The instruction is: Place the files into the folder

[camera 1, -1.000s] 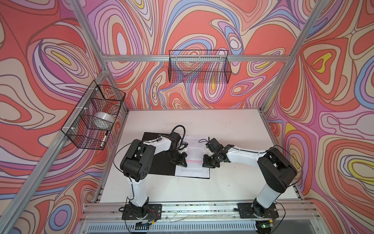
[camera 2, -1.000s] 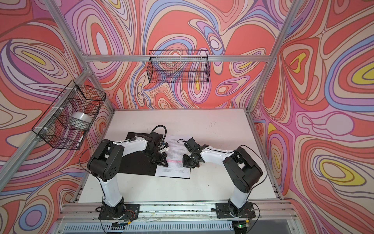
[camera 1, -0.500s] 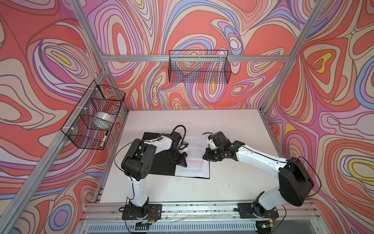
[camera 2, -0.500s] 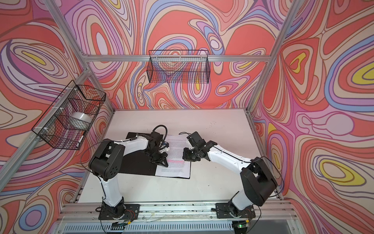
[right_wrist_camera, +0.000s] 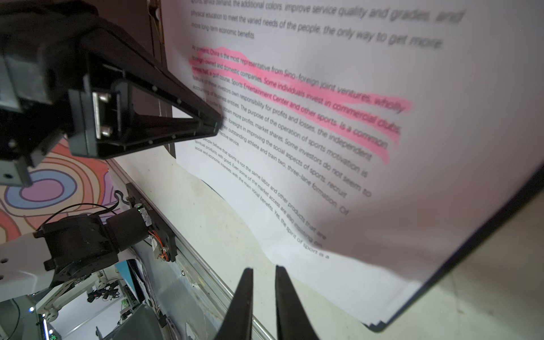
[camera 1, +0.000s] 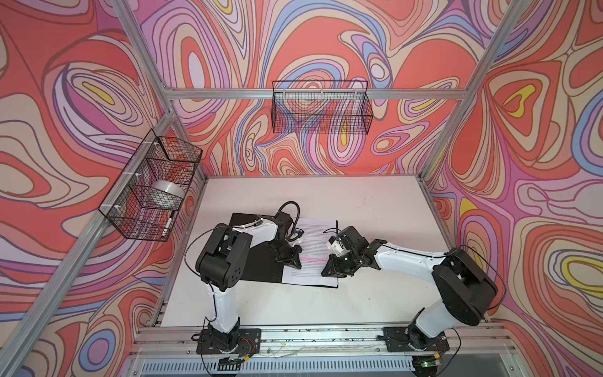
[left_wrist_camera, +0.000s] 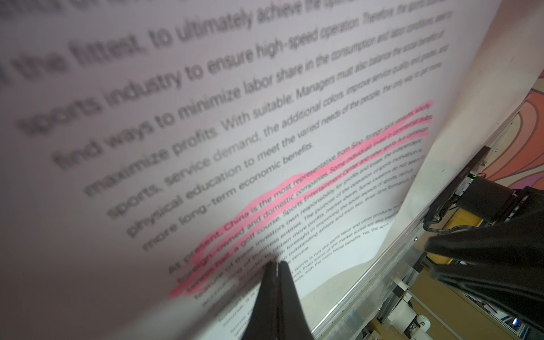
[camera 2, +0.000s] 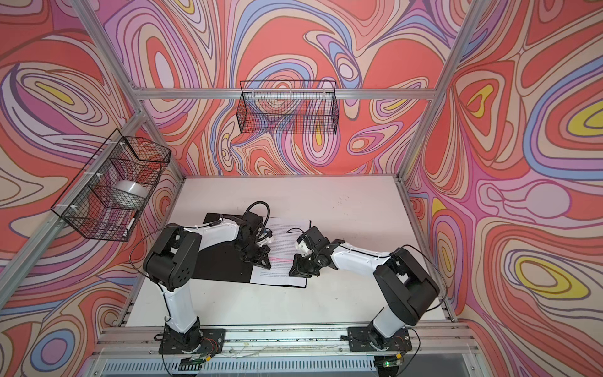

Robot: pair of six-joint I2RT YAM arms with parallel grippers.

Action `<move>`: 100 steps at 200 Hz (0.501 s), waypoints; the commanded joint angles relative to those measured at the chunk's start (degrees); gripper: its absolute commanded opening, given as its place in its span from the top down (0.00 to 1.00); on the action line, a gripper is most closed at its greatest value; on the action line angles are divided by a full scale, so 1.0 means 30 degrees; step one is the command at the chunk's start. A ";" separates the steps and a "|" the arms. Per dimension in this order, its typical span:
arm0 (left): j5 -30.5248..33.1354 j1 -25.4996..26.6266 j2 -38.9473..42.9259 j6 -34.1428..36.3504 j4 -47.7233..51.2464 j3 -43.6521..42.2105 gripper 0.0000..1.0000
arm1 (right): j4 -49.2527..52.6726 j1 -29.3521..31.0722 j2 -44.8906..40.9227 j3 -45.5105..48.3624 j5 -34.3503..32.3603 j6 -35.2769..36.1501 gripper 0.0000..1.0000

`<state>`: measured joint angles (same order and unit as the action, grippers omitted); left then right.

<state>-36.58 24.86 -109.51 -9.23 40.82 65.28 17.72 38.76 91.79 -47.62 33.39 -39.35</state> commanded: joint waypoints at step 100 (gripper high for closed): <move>0.0580 0.0049 -0.0442 0.0236 0.0867 0.0215 1.00 | -0.2674 0.0087 0.3867 0.1261 0.0431 -0.0985 0.85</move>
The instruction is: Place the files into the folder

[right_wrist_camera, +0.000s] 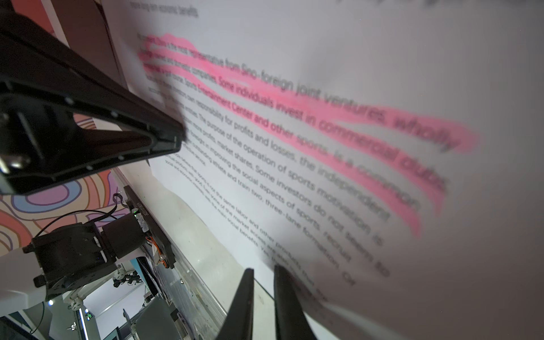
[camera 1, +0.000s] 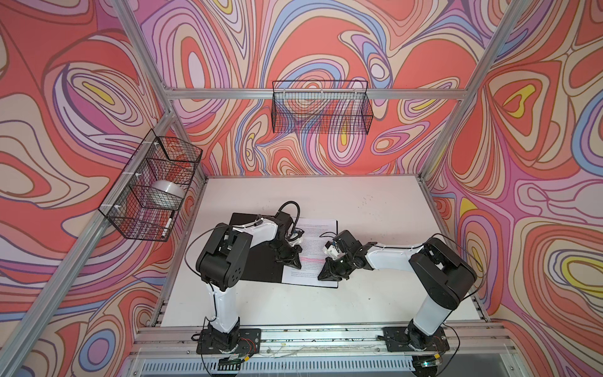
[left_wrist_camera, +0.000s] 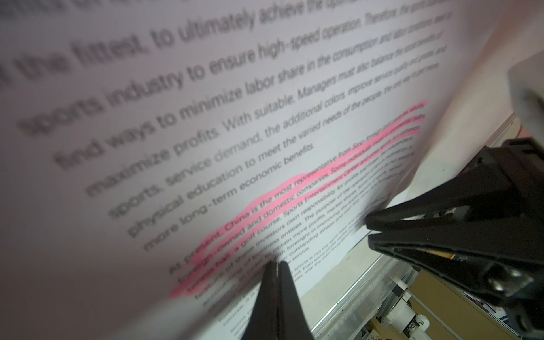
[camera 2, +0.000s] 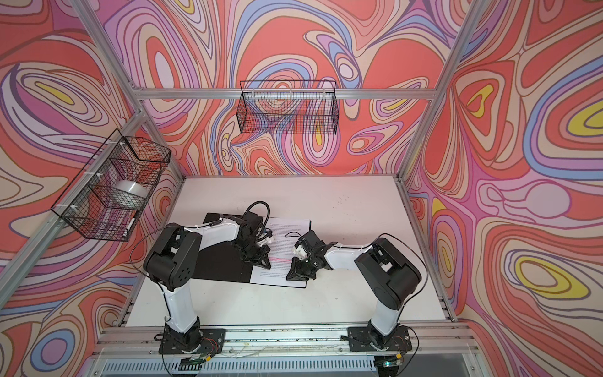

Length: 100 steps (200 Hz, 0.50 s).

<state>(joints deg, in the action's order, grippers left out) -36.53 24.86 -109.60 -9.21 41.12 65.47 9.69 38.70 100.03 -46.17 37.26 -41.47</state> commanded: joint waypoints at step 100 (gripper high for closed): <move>0.0605 0.0007 -0.0414 0.0463 0.1041 0.0389 1.00 | 0.1408 -0.0177 -0.0824 0.0647 -0.2332 0.0372 0.84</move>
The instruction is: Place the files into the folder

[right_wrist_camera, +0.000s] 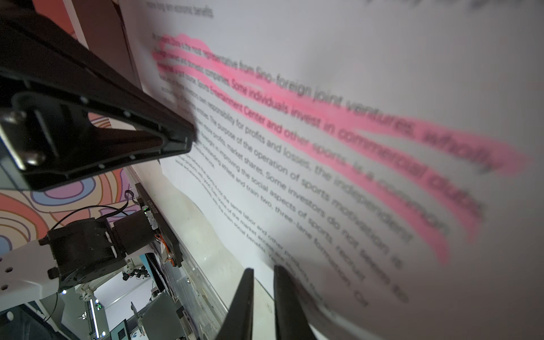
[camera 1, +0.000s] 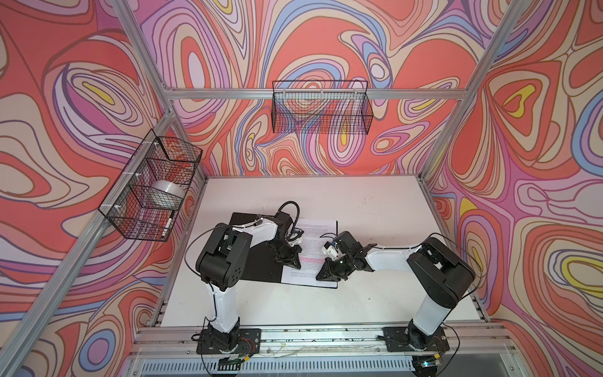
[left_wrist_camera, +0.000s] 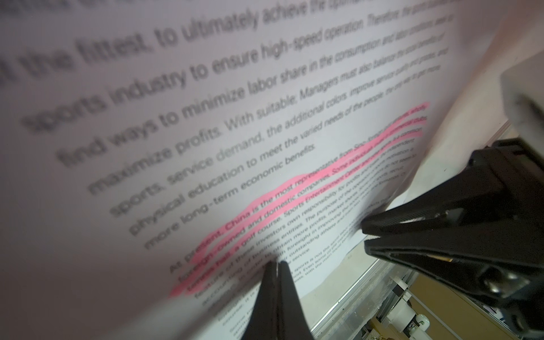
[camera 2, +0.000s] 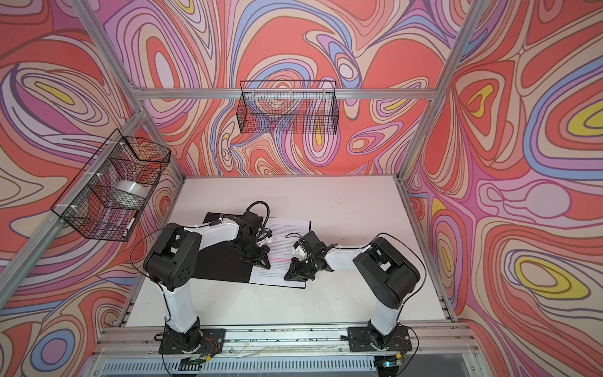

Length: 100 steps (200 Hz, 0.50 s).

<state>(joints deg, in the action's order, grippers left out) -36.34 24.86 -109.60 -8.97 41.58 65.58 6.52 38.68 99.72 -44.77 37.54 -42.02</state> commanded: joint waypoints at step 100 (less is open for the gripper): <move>0.0326 0.0029 0.0823 0.0789 0.2684 0.2705 0.91 | 0.4151 -0.0349 -0.5250 -0.4475 -0.2445 0.1832 0.81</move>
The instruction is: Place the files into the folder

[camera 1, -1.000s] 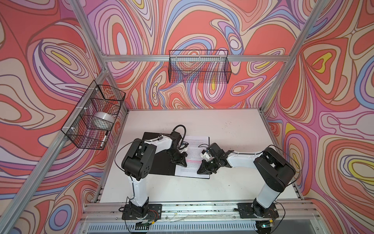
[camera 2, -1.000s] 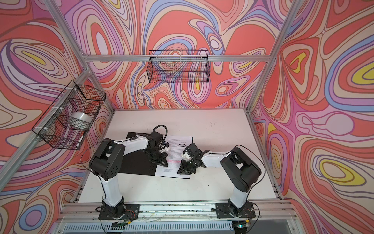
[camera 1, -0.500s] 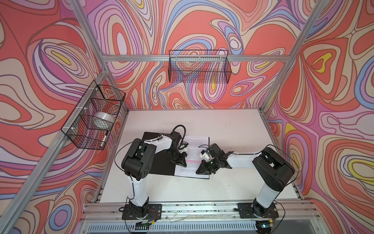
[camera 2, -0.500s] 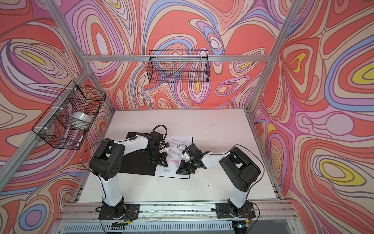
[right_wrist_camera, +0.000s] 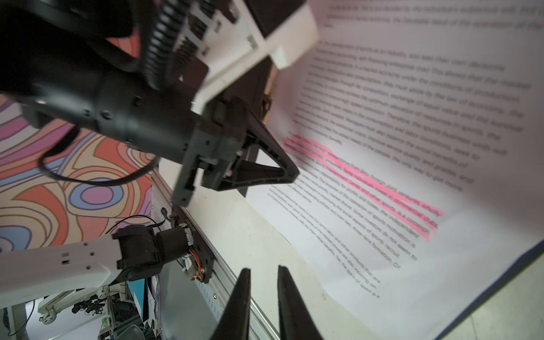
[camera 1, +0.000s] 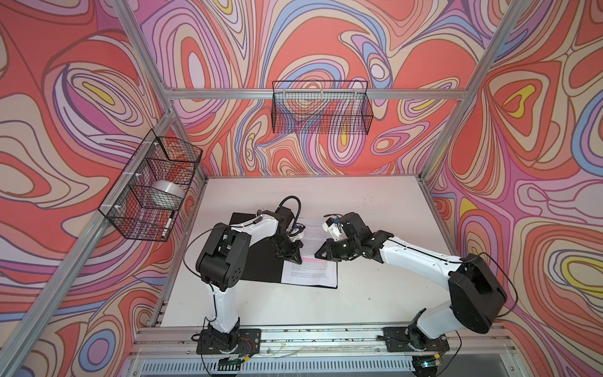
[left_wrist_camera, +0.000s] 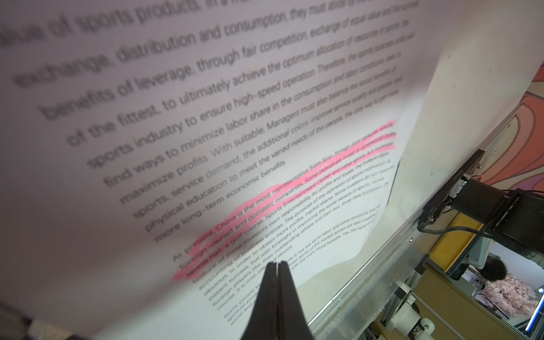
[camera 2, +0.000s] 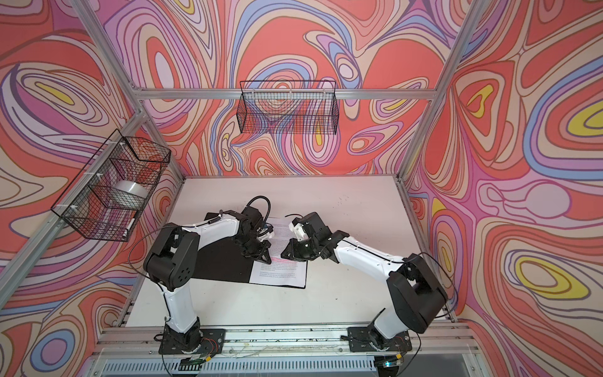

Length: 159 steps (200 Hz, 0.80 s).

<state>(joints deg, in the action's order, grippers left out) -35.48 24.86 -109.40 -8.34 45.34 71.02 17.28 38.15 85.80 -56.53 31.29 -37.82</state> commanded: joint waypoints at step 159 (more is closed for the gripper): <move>-0.0877 -0.6521 0.4840 -0.2533 -0.1137 -0.2225 0.28 | 0.0334 -0.1788 -0.3532 0.2278 -0.2094 -0.1217 0.82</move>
<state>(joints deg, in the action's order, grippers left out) -34.79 6.33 -91.61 -11.42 47.35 67.55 18.41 33.23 77.14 -51.03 26.20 -40.32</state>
